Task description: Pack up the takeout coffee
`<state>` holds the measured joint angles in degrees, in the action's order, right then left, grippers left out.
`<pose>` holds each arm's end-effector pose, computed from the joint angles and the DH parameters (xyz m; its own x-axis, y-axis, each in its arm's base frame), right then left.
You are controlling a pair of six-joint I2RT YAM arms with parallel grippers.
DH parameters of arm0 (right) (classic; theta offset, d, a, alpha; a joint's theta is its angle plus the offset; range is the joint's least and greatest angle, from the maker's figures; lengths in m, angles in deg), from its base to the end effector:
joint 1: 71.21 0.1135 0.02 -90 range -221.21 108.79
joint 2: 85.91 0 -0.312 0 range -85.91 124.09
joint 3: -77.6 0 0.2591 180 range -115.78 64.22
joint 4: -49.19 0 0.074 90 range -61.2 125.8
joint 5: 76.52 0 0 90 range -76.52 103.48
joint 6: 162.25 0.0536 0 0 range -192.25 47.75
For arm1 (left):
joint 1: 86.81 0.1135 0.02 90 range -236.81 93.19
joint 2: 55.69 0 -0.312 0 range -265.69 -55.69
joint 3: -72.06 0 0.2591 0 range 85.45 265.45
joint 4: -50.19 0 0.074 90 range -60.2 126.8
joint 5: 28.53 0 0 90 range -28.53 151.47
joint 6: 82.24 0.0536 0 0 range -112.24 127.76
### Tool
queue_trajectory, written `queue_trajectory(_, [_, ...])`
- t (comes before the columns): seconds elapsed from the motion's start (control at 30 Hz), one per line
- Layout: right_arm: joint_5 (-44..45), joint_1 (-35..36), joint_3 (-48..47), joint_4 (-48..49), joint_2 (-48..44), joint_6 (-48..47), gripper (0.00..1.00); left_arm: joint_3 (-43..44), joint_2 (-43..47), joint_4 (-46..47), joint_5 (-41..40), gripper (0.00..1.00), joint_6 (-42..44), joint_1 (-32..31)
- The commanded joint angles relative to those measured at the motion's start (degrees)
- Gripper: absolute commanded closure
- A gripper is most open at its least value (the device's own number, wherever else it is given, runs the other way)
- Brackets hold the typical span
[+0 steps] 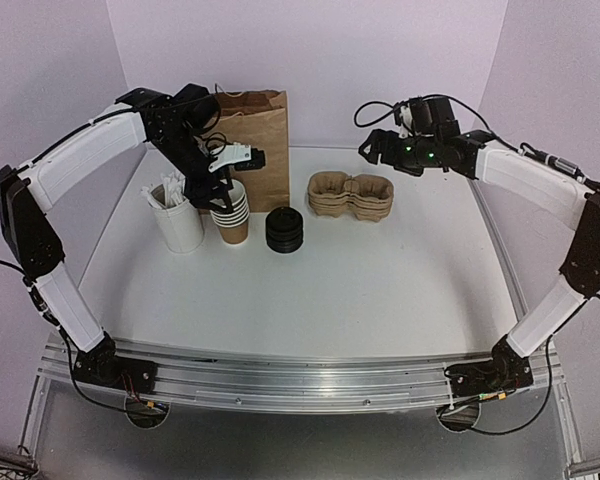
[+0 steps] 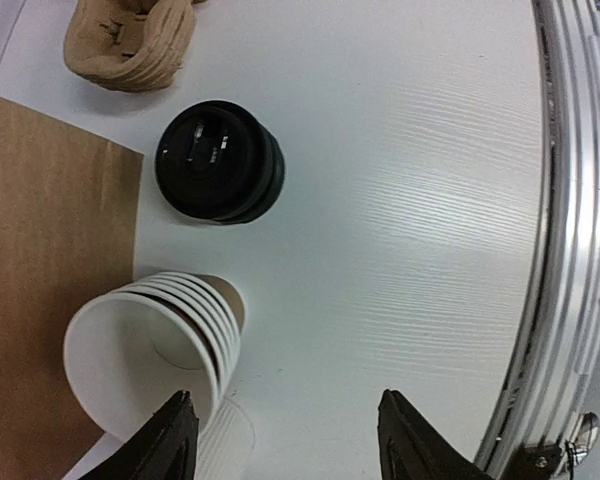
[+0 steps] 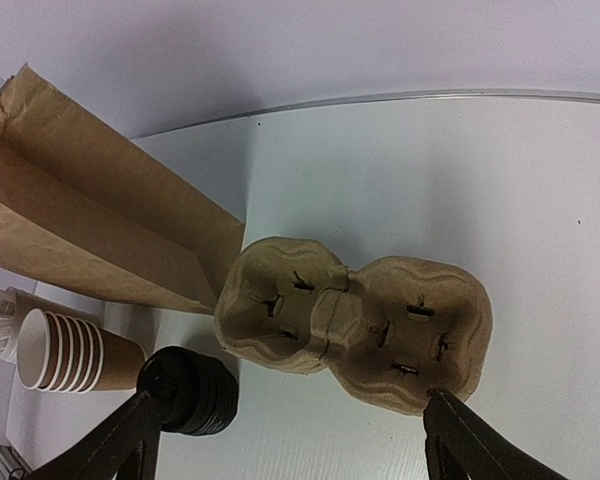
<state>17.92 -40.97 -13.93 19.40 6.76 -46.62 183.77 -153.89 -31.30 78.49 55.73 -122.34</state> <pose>0.3502 0.1993 0.3545 -0.5927 0.1537 -0.7906 -0.2089 0.9187 0.3352 0.2866 -0.2239 0.3667 -0.0260 0.8913 -0.4526 0.9922 0.0781 0.0968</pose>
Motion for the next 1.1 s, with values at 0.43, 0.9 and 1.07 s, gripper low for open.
queue_trajectory(0.43, [-1.33,1.67,-2.87,0.15,2.26,-0.23,0.14,-1.97,-6.36,11.63,-5.72,0.57,1.59,1.02])
queue_trajectory(0.9, [-1.30,1.67,-4.23,0.15,3.50,-1.61,0.14,2.36,-9.63,5.98,-2.86,0.81,-2.09,2.82])
queue_trajectory(1.07, [-1.82,1.67,-5.01,0.16,3.73,-2.12,0.14,3.65,-9.58,4.93,-1.84,0.96,-3.44,3.10])
